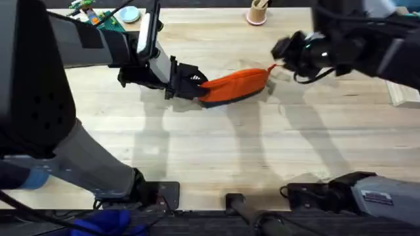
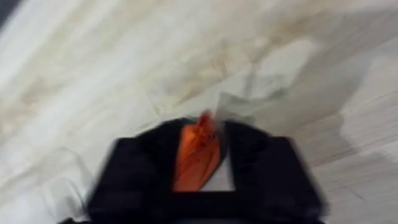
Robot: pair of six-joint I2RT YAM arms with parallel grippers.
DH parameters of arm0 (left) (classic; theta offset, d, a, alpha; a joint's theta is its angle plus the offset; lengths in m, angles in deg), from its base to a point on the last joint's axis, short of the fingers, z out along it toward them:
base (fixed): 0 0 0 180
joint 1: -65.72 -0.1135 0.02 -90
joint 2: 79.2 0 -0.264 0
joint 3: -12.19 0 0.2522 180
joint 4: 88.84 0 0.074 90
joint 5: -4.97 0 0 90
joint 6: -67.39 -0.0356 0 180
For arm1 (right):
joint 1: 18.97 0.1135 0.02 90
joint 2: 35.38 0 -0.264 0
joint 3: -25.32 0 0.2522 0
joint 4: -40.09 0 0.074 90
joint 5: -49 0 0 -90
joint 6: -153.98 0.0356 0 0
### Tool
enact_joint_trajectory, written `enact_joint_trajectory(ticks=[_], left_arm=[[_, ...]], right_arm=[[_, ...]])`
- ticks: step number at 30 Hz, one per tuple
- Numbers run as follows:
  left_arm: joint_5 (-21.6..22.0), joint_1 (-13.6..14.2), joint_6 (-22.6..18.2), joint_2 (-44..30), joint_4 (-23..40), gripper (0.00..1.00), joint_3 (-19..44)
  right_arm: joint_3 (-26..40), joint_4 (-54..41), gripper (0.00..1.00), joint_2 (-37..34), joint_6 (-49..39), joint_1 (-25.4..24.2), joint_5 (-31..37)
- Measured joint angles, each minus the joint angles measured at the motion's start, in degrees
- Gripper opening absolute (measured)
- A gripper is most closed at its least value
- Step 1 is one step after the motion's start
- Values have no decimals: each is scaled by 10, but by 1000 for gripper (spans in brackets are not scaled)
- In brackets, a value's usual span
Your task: Unzip the bag, pick up the pens from the table one at a time and place them inside, then zip the bag closed.
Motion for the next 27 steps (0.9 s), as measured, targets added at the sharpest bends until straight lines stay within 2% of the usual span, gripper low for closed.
enact_joint_trajectory(ticks=[4,5,15,16,17,21,22,24,27], left_arm=[[0,-1,0,0,1,43,0],[0,-1,0,0,2,43,0],[0,-1,0,0,2,55,0],[0,-1,-1,0,3,100,0],[1,-1,-1,0,4,191,0],[3,-5,0,0,4,844,0],[3,-5,1,0,4,949,0],[3,-6,0,0,4,990,0],[3,-6,0,0,4,993,0]], right_arm=[[0,-1,923,38,-3,-9,9],[0,-3,976,41,-6,-9,10],[0,-30,996,42,-7,-9,10],[0,-32,996,42,-7,-9,10],[0,-33,996,42,-7,-9,10],[0,-34,995,42,-7,-9,10],[0,-34,995,42,-7,-9,10],[0,-34,996,42,-7,-9,10],[0,-34,996,42,-9,-9,10]])
